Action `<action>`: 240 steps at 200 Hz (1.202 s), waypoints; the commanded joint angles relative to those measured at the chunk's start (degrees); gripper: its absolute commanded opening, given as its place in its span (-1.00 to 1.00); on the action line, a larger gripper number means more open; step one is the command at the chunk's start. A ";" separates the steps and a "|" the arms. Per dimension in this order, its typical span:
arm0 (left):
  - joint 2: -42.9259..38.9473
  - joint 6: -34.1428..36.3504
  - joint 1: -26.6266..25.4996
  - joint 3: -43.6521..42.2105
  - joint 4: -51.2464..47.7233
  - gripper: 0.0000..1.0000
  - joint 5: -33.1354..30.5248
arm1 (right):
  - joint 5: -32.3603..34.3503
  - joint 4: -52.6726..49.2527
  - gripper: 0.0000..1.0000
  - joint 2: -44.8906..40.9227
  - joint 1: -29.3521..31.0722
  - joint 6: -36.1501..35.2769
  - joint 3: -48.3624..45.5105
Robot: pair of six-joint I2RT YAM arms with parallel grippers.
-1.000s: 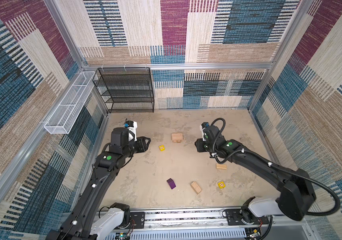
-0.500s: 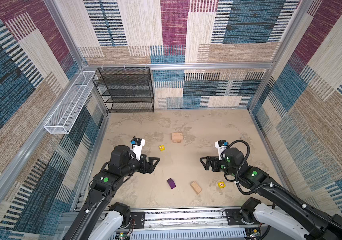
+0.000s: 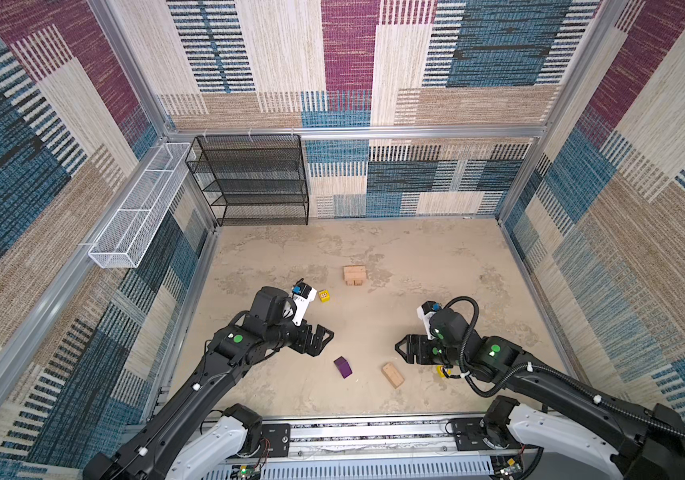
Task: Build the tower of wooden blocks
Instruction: 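Lower the open right gripper over the upright wooden block near the purple triangle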
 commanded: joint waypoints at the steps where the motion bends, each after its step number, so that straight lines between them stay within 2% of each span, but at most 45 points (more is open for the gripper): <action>1: 2.43 1.93 -0.43 1.43 -0.23 0.98 0.70 | 3.60 -1.94 0.49 1.24 2.65 1.25 2.01; 42: 6.85 1.66 -0.69 3.07 -1.69 0.96 1.72 | 6.18 -2.40 0.17 7.35 8.11 -2.69 4.68; 81: 9.89 0.92 -0.67 5.09 -2.18 0.99 4.05 | 7.77 -1.86 0.18 9.72 10.60 -5.48 6.27; 129: 14.70 1.53 -0.59 6.19 -3.22 0.99 3.78 | 7.96 -2.90 0.20 14.97 12.43 -9.92 7.38; 154: 14.27 2.19 -0.62 5.60 -4.09 0.99 2.26 | 6.99 -2.91 0.20 18.69 13.01 -11.71 9.04; 192: 12.32 3.43 -0.61 3.60 -3.74 1.00 -0.73 | 7.35 -4.09 0.21 22.16 13.37 -12.21 10.02; 240: 13.03 3.57 -0.61 3.94 -3.92 1.00 -0.87 | 6.79 -5.11 0.19 23.98 14.12 -9.84 9.92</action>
